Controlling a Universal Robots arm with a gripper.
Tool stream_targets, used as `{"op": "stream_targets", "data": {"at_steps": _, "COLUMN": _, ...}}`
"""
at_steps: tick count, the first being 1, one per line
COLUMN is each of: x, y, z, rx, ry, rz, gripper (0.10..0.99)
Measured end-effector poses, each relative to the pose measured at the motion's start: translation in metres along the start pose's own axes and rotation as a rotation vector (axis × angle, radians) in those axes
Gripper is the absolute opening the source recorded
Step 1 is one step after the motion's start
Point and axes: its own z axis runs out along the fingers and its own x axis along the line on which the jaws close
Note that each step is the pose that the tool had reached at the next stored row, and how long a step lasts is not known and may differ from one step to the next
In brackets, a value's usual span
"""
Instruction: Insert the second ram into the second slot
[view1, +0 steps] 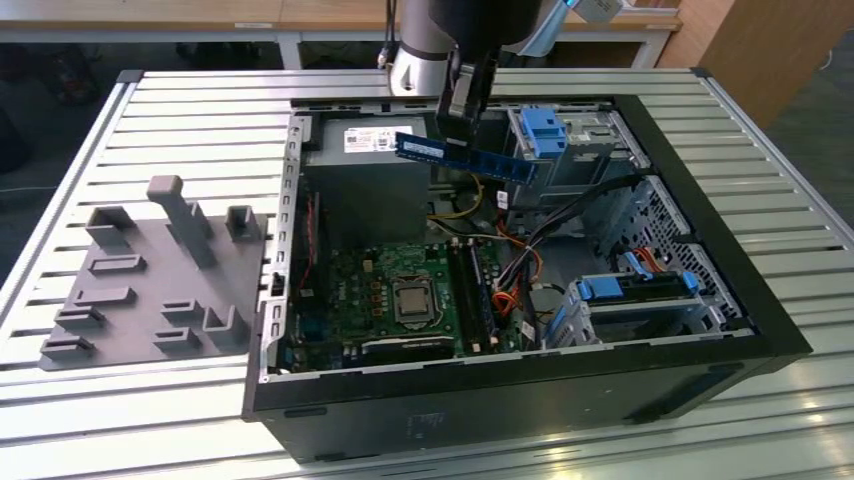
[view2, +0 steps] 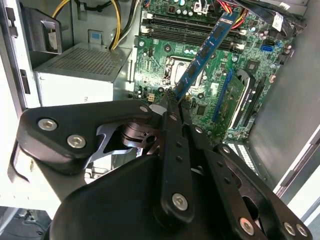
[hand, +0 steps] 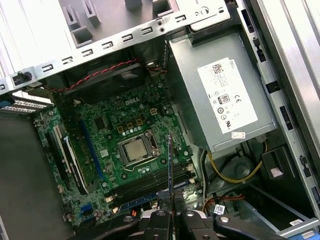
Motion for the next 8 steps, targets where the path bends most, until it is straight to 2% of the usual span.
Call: {"op": "stream_targets", "data": {"at_steps": 8, "x": 0.0000, "y": 0.0000, "z": 0.0000, "rx": 0.001, "ry": -0.0015, "rz": 0.040, "gripper": 0.137}}
